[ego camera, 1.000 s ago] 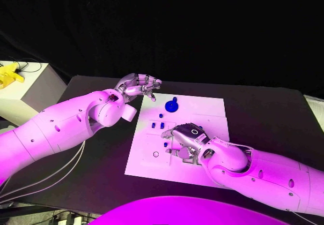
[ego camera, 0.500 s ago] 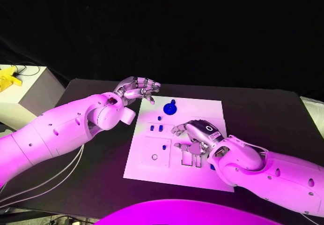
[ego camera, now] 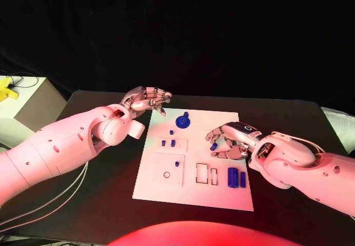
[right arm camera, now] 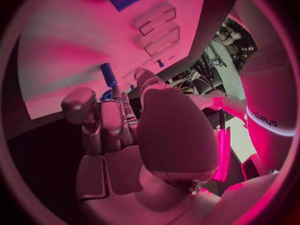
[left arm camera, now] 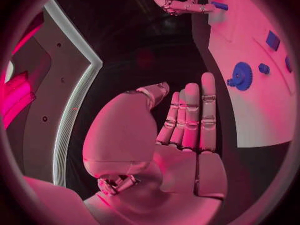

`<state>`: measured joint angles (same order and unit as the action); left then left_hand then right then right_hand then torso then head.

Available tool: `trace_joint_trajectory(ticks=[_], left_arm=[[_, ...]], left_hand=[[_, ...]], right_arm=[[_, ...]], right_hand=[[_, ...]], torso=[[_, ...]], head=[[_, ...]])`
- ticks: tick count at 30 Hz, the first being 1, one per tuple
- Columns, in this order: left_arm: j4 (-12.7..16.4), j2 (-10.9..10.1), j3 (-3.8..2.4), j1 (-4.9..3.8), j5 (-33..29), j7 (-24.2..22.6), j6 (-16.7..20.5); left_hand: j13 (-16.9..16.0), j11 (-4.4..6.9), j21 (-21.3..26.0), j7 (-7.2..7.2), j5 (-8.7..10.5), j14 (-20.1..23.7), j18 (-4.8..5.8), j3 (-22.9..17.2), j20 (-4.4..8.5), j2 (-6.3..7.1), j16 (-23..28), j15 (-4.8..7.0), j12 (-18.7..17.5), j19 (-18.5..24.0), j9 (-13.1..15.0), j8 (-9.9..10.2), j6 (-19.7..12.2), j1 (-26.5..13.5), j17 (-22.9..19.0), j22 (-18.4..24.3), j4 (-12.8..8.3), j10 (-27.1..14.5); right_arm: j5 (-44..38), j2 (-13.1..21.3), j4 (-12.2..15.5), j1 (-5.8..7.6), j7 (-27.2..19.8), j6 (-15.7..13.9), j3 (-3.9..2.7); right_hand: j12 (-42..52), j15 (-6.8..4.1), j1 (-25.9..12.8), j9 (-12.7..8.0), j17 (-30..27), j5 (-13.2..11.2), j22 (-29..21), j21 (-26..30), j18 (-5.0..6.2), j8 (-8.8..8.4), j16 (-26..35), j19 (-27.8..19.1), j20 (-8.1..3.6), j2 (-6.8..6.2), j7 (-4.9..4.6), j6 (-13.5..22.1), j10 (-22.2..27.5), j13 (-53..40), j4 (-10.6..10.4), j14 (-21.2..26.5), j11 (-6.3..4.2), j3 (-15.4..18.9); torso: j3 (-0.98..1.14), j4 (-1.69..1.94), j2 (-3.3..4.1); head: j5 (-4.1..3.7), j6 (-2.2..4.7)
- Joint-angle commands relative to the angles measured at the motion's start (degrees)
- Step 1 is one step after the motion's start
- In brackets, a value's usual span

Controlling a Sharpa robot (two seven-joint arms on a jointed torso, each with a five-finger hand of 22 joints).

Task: Assemble the parts on the task board

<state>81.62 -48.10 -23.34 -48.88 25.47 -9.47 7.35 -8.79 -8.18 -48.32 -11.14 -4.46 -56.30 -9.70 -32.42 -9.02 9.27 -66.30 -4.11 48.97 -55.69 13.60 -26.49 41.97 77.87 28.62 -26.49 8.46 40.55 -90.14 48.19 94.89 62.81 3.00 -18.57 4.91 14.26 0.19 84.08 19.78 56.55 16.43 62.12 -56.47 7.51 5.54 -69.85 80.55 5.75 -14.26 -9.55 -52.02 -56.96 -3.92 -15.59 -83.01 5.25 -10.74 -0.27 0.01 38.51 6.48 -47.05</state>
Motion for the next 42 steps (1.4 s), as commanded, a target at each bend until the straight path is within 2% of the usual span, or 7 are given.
trace_joint_trajectory(ticks=[1, 10, 15, 21, 31, 36, 42], left_arm=[[0.0, 0.0, -0.04, 0.00, -0.6, -0.9, 0.1], [0.0, 0.1, -0.04, 0.00, -0.7, -0.8, -0.1], [-0.1, 0.0, -0.04, 0.00, -0.7, -0.8, -0.1], [-0.1, 0.0, -0.04, 0.00, -0.7, -0.6, -0.2], [-0.2, 0.1, -0.03, 0.00, -0.6, -0.4, -0.4], [-0.3, 0.1, -0.03, 0.00, -0.6, -0.4, -0.5], [-0.3, 0.0, -0.03, 0.00, -0.6, -0.3, -0.5]], left_hand=[[0.1, -0.04, 0.2, -0.78, -0.11, 0.4, -0.86, 0.1, -0.19, -0.11, 0.2, 0.09, 0.0, -0.1, -0.1, -0.2, -0.3, 0.2, -0.1, 0.0, 0.4, -0.5], [0.1, -0.03, 0.3, -0.78, -0.10, 0.5, -0.86, 0.1, -0.20, -0.10, 0.3, 0.09, 0.0, 0.0, -0.1, -0.3, -0.3, 0.3, -0.1, 0.1, 0.4, -0.5], [0.1, -0.03, 0.3, -0.78, -0.10, 0.5, -0.86, 0.1, -0.20, -0.10, 0.3, 0.09, 0.0, 0.0, -0.1, -0.3, -0.3, 0.3, -0.1, 0.1, 0.4, -0.5], [0.1, -0.04, 0.3, -0.78, -0.10, 0.5, -0.86, 0.1, -0.20, -0.10, 0.3, 0.09, 0.1, 0.0, -0.1, -0.3, -0.3, 0.3, -0.1, 0.1, 0.5, -0.5], [0.1, -0.04, 0.4, -0.78, -0.11, 0.5, -0.87, 0.1, -0.21, -0.18, 0.4, 0.08, 0.1, 0.0, -0.1, -0.4, -0.3, 0.3, -0.1, 0.2, 0.5, -0.4], [0.1, -0.04, 0.4, -0.78, -0.11, 0.5, -0.87, 0.1, -0.21, -0.18, 0.4, 0.08, 0.1, 0.0, -0.1, -0.4, -0.3, 0.3, -0.1, 0.2, 0.5, -0.4], [0.1, -0.04, 0.4, -0.78, -0.11, 0.5, -0.87, 0.1, -0.21, -0.18, 0.4, 0.08, 0.1, 0.0, -0.1, -0.4, -0.3, 0.3, -0.1, 0.2, 0.5, -0.4]], right_arm=[[-4.5, 0.1, -0.2, -0.01, -1.0, 5.7, 0.08], [-8.2, -0.6, -1.1, 0.13, 0.4, 5.2, 0.07], [-9.0, -1.5, -2.0, 0.14, 1.0, 2.3, 0.09], [-9.1, -1.7, -2.5, 0.12, 1.0, -0.6, 0.10], [-9.2, -2.5, -3.5, -0.03, 1.7, 2.5, 0.35], [-9.3, -2.7, -4.0, -0.07, 2.1, 2.9, 0.42], [-9.3, -2.8, -3.9, -0.09, 2.3, 3.0, 0.46]], right_hand=[[0.2, -0.06, 0.7, 0.1, 0.2, 0.1, 0.2, -0.4, -0.94, 0.29, -0.4, 0.4, -0.11, 0.12, 0.52, 0.1, 0.6, -0.1, 0.0, -0.4, 0.00, 0.6], [0.9, -0.17, 2.9, 0.3, 1.0, -0.6, 1.8, -2.0, -1.27, 0.98, -1.0, 1.0, -0.26, 1.32, 0.66, -0.8, 0.4, -0.2, 0.1, -0.6, -0.12, 2.3], [1.1, -0.22, 3.7, 0.4, 0.9, -1.4, 2.3, -2.6, -1.38, 1.28, -1.1, 1.4, -0.34, 2.28, 0.72, -1.4, -0.1, -0.2, -0.2, -0.6, -0.14, 1.4], [1.1, -0.21, 4.5, 0.4, 1.0, -2.1, 3.0, -3.3, -1.50, 1.62, -1.2, 1.6, -0.35, 2.63, 0.84, -2.3, -0.6, -0.1, -0.4, -0.6, -0.12, -0.3], [0.4, -0.26, 4.9, 0.2, 2.2, -2.8, 4.5, -4.9, -1.79, 2.07, -2.1, 2.1, -0.40, 1.93, 1.06, -4.1, -2.3, 0.0, -0.7, -0.9, -0.17, -4.0], [-0.1, -0.23, 4.5, 0.2, 2.3, -2.8, 4.8, -5.1, -1.81, 2.21, -2.3, 2.1, -0.41, 1.82, 1.02, -4.8, -2.7, 0.1, -0.7, -0.9, -0.14, -5.6], [-1.1, -0.34, 3.9, 0.2, 3.7, -3.0, 7.3, -7.9, -2.33, 2.71, -3.4, 2.8, -0.44, 1.25, 1.14, -6.5, -4.7, 0.0, -0.6, -1.3, -0.26, -9.6]], torso=[[0.02, -0.01, 0.06], [-0.01, 0.01, 0.04], [0.00, 0.08, 0.08], [-0.02, 0.02, 0.06], [0.02, 0.03, 0.00], [-0.02, 0.04, -0.01], [-0.05, 0.03, 0.03]], head=[[-0.05, 0.07], [-0.22, -0.02], [-0.36, -0.02], [-0.45, 0.02], [-0.53, -0.17], [-0.59, -0.19], [-0.63, -0.26]])
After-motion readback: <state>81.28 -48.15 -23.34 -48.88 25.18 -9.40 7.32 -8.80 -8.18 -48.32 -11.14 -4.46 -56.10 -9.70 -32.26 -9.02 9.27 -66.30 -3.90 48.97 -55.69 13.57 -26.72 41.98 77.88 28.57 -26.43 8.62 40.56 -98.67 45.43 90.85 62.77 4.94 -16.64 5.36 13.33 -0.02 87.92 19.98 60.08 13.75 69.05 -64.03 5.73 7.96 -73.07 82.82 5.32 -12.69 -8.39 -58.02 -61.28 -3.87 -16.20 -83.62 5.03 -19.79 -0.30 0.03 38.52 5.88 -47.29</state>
